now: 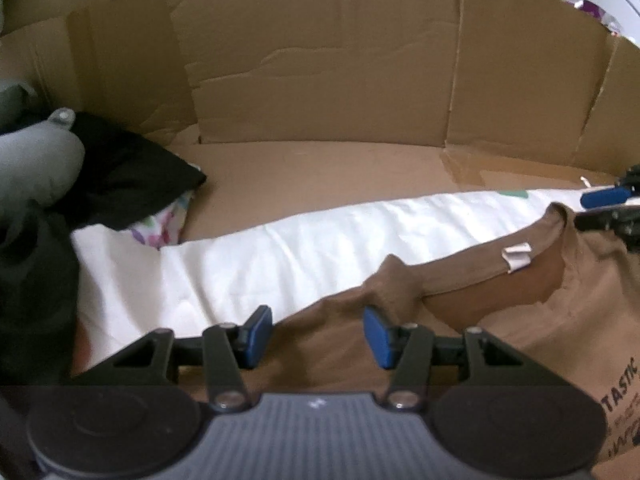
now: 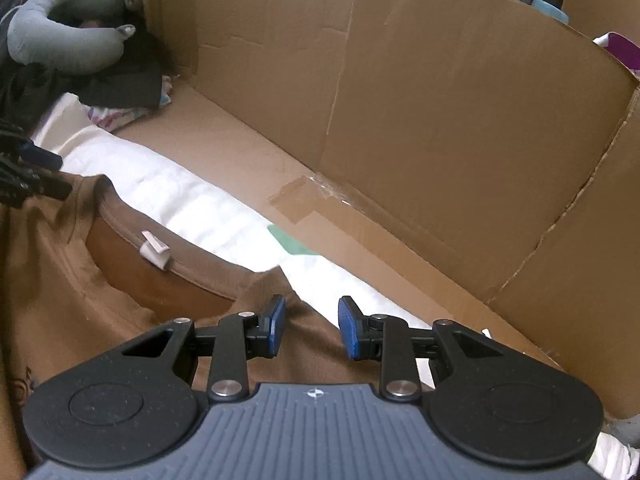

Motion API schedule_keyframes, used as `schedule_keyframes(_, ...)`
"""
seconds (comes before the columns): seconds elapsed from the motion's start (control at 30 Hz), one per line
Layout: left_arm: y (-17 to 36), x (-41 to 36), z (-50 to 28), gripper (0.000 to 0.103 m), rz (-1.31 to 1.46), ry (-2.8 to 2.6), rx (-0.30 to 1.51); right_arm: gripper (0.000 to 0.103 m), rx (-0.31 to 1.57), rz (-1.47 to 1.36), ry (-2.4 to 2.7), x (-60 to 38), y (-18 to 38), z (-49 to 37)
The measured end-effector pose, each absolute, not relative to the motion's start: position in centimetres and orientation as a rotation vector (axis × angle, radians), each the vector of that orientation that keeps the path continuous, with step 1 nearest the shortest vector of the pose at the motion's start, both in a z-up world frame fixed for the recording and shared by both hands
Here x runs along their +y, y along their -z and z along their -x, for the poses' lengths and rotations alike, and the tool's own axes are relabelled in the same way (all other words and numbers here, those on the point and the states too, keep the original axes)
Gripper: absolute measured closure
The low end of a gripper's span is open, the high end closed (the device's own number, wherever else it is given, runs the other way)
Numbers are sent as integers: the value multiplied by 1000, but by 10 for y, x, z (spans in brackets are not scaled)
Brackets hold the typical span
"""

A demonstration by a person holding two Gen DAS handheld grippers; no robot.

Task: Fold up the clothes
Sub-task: 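Release and regrasp the T-shirt edge with both tools to straighten it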

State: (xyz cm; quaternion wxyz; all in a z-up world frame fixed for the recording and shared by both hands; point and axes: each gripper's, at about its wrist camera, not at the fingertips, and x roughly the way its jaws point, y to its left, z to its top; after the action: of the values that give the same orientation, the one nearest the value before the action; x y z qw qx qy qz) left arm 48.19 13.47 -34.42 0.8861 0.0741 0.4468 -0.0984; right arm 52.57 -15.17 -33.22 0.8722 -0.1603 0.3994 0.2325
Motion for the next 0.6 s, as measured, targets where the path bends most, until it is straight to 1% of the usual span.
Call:
schedule_keyframes(0.1,351,121,-481,49,-221,192,923,67,865,399,-475,-139,348,-526)
schedule_keyframes(0.27,355,111,-482,49,-255,181,910,67,835,430,-454,-131,357,-524)
schedule_keyframes(0.3,355,110,-482,58,-243,182,906,67,835,417,-450,-132,357,-525)
schedule_keyframes(0.33,355,109,-481,67,-245,195,902,70,835,412,-453,-132,357,-525)
schedule_keyframes(0.37,356,106,-479,82,-272,210,895,85,835,412,-462,-131,358,-524)
schedule_keyframes(0.4,357,100,-477,90,-325,209,884,89,833,428,-473,-129,358,-522)
schedule_keyframes(0.47,354,97,-474,93,-359,220,870,98,818,496,-474,-122,357,-517)
schedule_keyframes(0.6,340,109,-475,94,-286,213,822,100,786,452,-456,-129,345,-520)
